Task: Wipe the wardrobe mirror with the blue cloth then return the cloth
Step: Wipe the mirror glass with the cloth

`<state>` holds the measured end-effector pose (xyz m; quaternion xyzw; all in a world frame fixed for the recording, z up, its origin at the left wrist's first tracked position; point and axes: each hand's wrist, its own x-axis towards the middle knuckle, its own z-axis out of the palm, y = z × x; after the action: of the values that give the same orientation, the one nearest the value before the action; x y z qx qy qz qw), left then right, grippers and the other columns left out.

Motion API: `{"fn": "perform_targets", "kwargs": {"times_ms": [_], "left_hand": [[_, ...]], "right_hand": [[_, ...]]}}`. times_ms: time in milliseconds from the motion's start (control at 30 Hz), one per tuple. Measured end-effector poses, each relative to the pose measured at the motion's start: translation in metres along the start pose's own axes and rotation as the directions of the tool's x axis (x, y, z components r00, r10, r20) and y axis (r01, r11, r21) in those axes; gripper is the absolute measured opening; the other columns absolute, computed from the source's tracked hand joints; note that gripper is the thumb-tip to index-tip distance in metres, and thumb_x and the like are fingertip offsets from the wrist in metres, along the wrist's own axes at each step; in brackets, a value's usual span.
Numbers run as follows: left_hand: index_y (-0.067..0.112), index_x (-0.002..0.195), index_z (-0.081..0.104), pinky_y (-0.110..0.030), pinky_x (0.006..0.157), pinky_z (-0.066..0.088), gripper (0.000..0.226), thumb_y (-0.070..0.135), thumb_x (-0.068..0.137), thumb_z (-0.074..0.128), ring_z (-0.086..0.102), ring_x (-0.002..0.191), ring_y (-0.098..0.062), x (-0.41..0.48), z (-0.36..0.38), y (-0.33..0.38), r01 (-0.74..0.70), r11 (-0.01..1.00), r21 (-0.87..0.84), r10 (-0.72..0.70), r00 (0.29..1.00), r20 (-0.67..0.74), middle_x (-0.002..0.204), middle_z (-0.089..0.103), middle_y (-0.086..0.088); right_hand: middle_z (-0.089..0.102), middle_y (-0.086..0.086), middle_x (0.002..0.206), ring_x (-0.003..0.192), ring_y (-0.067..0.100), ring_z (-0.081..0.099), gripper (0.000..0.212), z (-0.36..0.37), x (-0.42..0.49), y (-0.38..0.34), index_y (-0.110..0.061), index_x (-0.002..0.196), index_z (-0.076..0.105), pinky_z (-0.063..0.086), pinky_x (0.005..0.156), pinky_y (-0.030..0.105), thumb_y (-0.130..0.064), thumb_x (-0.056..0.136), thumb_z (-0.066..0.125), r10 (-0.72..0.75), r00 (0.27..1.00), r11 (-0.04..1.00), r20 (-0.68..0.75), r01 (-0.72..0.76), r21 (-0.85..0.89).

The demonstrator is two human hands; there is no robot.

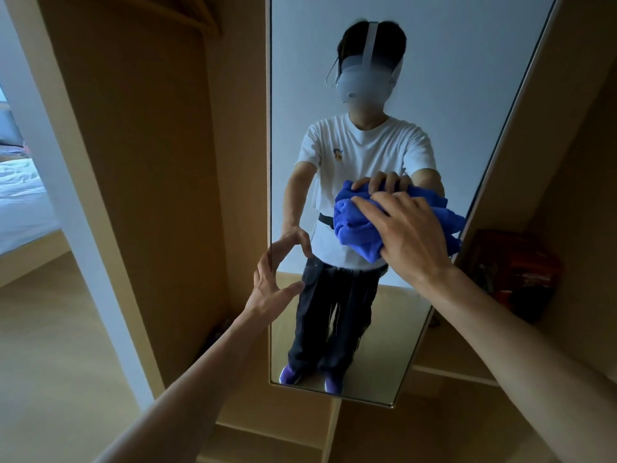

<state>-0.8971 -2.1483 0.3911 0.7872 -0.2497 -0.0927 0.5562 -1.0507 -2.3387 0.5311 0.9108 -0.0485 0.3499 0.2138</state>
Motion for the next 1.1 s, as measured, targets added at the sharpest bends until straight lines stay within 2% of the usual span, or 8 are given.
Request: {"fn": "perform_targets", "kwargs": {"times_ms": [233, 333, 433, 667, 800, 933, 1000, 1100], "left_hand": [[0.024, 0.160, 0.002, -0.051, 0.112, 0.037, 0.113, 0.043, 0.075, 0.074, 0.025, 0.148, -0.032, 0.000, 0.007, -0.001, 0.016, 1.000, -0.008, -0.016, 0.999, -0.039, 0.164, 0.015, -0.008], [0.025, 0.160, 0.003, -0.048, 0.109, 0.038, 0.105, 0.033, 0.085, 0.076, 0.026, 0.148, -0.031, 0.002, 0.010, -0.007, 0.001, 1.000, 0.001, -0.001, 0.998, -0.069, 0.164, 0.016, -0.007], [0.025, 0.160, 0.008, -0.043, 0.102, 0.041, 0.109, 0.040, 0.075, 0.075, 0.030, 0.145, -0.029, 0.001, 0.012, -0.007, -0.007, 1.000, 0.017, 0.009, 0.994, -0.110, 0.162, 0.021, -0.006], [0.026, 0.160, 0.009, -0.038, 0.094, 0.041, 0.109, 0.046, 0.071, 0.069, 0.035, 0.143, -0.029, 0.001, 0.017, -0.006, 0.012, 1.000, 0.006, -0.011, 0.991, -0.132, 0.161, 0.023, -0.008], [0.029, 0.160, 0.005, -0.038, 0.096, 0.040, 0.109, 0.043, 0.076, 0.072, 0.032, 0.146, -0.029, -0.001, 0.013, -0.005, 0.032, 0.999, -0.016, -0.033, 0.995, -0.090, 0.165, 0.017, -0.005], [0.030, 0.161, 0.001, -0.042, 0.101, 0.040, 0.110, 0.041, 0.079, 0.074, 0.029, 0.148, -0.031, -0.003, 0.011, -0.004, 0.038, 0.999, -0.017, -0.039, 0.997, -0.069, 0.167, 0.013, -0.005], [0.028, 0.161, 0.000, -0.048, 0.107, 0.041, 0.105, 0.033, 0.088, 0.076, 0.027, 0.149, -0.033, -0.002, 0.013, -0.005, 0.045, 0.999, -0.010, -0.045, 0.996, -0.082, 0.167, 0.012, -0.006], [0.029, 0.160, -0.004, -0.055, 0.108, 0.040, 0.105, 0.035, 0.090, 0.075, 0.027, 0.148, -0.037, 0.001, 0.019, -0.002, 0.079, 0.997, 0.023, -0.076, 0.990, -0.120, 0.166, 0.012, -0.010]], "right_hand": [[0.058, 0.001, 0.111, 0.097, 0.027, 0.052, 0.049, 0.002, -0.007, 0.001, -0.021, 0.131, 0.055, 0.037, 0.082, 0.041, -0.019, 0.083, 0.065, -0.036, 0.999, 0.999, 0.004, 0.036, 0.005], [0.060, 0.002, 0.115, 0.099, 0.028, 0.053, 0.048, 0.013, -0.018, -0.003, -0.020, 0.131, 0.055, 0.038, 0.083, 0.041, -0.022, 0.084, 0.061, -0.021, 1.000, 1.000, 0.014, 0.021, 0.013], [0.060, 0.003, 0.115, 0.097, 0.028, 0.053, 0.048, 0.028, -0.035, -0.011, -0.019, 0.130, 0.054, 0.041, 0.082, 0.042, -0.019, 0.081, 0.056, -0.033, 0.998, 0.999, 0.048, 0.032, 0.018], [0.061, 0.004, 0.122, 0.098, 0.028, 0.055, 0.059, 0.057, -0.070, -0.026, -0.020, 0.132, 0.052, 0.046, 0.083, 0.042, -0.017, 0.078, 0.076, -0.048, 0.983, 0.999, 0.179, 0.045, 0.023], [0.062, 0.004, 0.118, 0.095, 0.029, 0.056, 0.058, 0.049, -0.069, -0.020, -0.020, 0.132, 0.055, 0.046, 0.081, 0.042, -0.011, 0.076, 0.072, -0.060, 0.986, 0.998, 0.154, 0.056, 0.033], [0.062, 0.006, 0.118, 0.096, 0.031, 0.057, 0.058, 0.024, -0.057, 0.002, -0.018, 0.137, 0.056, 0.043, 0.079, 0.044, -0.016, 0.079, 0.051, 0.010, 0.995, 1.000, 0.100, -0.012, 0.022], [0.061, 0.007, 0.119, 0.097, 0.032, 0.056, 0.059, 0.011, -0.050, 0.018, -0.018, 0.139, 0.055, 0.042, 0.079, 0.045, -0.015, 0.080, 0.055, 0.037, 0.997, 0.999, 0.069, -0.038, 0.008], [0.059, 0.007, 0.122, 0.101, 0.032, 0.055, 0.069, 0.000, -0.042, 0.037, -0.018, 0.142, 0.052, 0.042, 0.083, 0.046, -0.013, 0.076, 0.070, 0.055, 0.998, 0.998, 0.041, -0.054, -0.028]]}}
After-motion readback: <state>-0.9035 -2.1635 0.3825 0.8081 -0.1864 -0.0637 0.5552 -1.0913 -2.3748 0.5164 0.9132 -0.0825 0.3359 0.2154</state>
